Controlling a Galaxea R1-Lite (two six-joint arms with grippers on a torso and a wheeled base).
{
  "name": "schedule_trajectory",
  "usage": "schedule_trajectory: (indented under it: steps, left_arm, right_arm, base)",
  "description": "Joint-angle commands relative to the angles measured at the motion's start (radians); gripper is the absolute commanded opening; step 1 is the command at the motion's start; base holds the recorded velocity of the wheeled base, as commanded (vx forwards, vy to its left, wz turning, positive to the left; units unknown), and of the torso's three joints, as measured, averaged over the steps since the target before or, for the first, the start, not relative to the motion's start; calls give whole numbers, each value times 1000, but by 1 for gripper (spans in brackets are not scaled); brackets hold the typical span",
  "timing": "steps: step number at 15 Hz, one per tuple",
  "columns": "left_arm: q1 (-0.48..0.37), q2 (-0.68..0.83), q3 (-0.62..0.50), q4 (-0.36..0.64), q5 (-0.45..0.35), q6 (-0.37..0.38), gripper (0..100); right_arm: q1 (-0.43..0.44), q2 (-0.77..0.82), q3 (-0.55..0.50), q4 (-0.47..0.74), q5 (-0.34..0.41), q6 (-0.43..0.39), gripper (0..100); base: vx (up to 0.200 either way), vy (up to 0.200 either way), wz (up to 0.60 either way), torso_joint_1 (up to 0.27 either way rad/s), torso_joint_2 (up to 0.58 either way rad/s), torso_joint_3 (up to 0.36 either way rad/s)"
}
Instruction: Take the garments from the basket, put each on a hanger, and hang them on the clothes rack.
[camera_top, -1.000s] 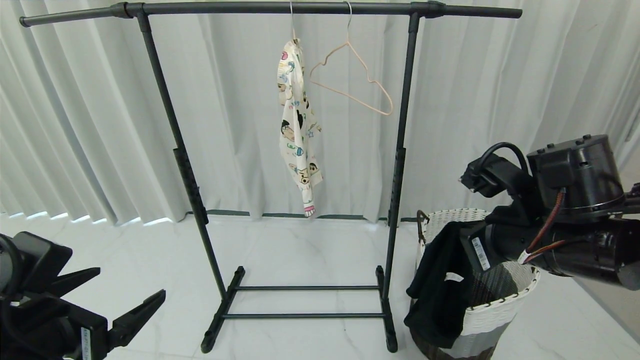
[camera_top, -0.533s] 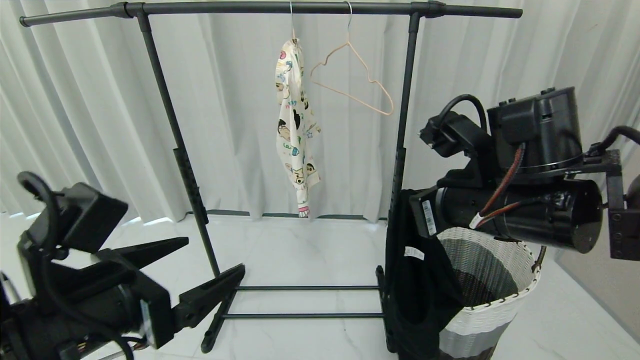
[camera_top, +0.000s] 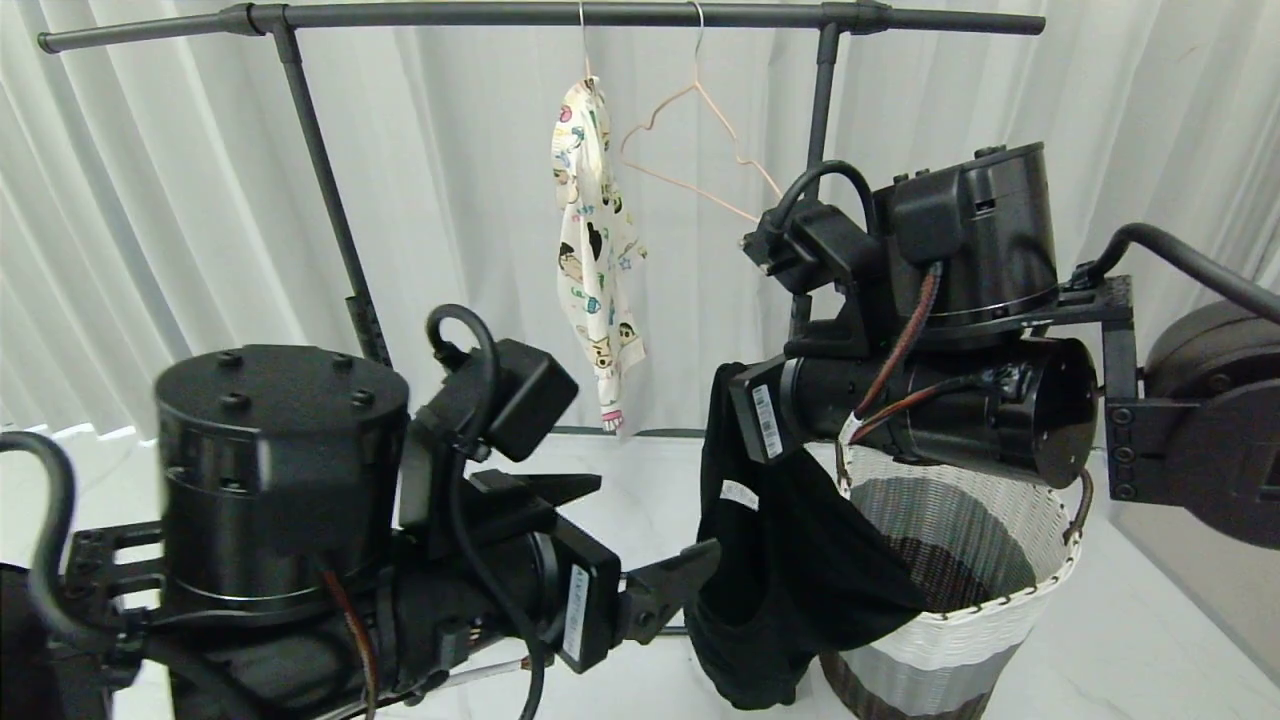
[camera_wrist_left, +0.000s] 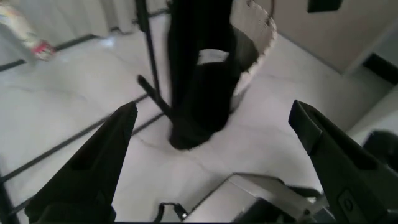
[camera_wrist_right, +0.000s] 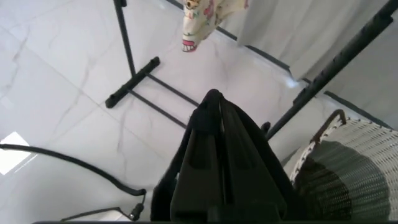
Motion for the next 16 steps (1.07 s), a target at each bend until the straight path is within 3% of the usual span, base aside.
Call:
schedule_trajectory:
  steps: [1,7,11,13,16]
  left_arm:
    - [-5,95,-16,-15,-10,-1,100]
    - [118,171,20,-36,-11,-1,100]
    - [125,248,20,-59,-4,-2,100]
    - [136,283,24,-82,61,-5,100]
    - [156,268,87,-84,75,-5,100]
  right_arm:
    - [29,12,-4,-5,0,9,0]
    - [66,25,-55,-27,3,11,0]
    - [102,30,-75,-22,3,11,0]
    - [107,27,-75,-22,3,11,0]
    - [105,24,-76,-21,1,11,0]
  base:
    - [0,0,0,0,0,0]
    - [0,0,0,0,0,0]
    - [0,0,0,0,0,0]
    - [0,0,0,0,0,0]
    - [0,0,0,0,0,0]
